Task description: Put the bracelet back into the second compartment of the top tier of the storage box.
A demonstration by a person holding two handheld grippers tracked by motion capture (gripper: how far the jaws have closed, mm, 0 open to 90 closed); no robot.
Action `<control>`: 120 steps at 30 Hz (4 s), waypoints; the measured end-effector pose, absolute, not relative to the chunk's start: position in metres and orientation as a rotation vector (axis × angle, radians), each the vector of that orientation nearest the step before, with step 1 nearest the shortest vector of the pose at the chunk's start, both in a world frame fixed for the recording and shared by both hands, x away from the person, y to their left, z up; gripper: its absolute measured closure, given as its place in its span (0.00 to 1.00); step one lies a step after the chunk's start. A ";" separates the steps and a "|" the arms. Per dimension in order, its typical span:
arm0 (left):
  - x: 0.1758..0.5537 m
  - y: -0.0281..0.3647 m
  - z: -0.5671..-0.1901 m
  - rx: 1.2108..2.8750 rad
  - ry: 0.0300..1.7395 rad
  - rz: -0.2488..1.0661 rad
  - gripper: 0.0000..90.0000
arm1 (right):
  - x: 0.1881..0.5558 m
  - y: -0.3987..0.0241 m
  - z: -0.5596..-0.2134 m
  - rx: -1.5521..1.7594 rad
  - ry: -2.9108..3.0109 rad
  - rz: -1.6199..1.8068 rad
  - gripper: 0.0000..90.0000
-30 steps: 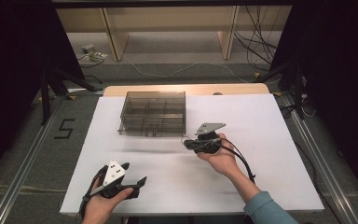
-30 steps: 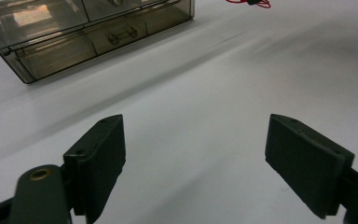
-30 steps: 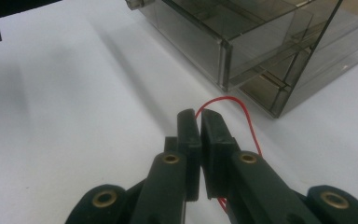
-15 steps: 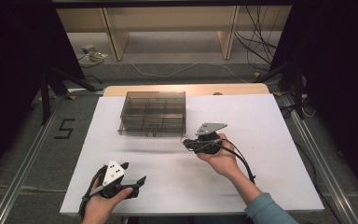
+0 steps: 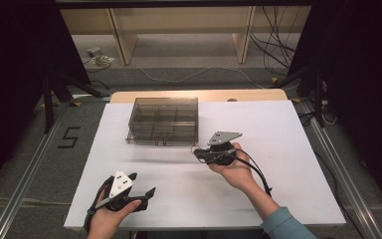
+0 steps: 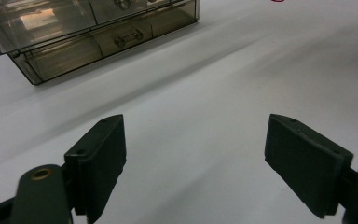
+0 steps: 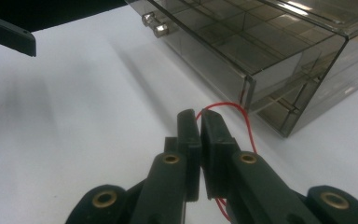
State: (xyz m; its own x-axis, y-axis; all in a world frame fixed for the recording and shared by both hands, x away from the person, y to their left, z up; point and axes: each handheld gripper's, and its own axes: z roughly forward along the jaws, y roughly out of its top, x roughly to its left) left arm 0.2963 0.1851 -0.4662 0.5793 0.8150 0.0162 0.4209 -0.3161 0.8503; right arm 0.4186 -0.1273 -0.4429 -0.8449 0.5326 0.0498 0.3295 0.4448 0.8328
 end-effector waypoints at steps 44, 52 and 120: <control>0.296 0.186 -0.465 1.935 0.994 0.585 0.23 | 0.420 -0.109 -0.414 0.676 2.442 1.400 0.97; 0.296 0.186 -0.465 1.933 0.992 0.586 0.23 | 0.422 -0.103 -0.410 0.661 2.440 1.407 0.97; 0.296 0.186 -0.465 1.928 0.993 0.585 0.23 | 0.432 -0.063 -0.397 0.613 2.462 1.424 0.97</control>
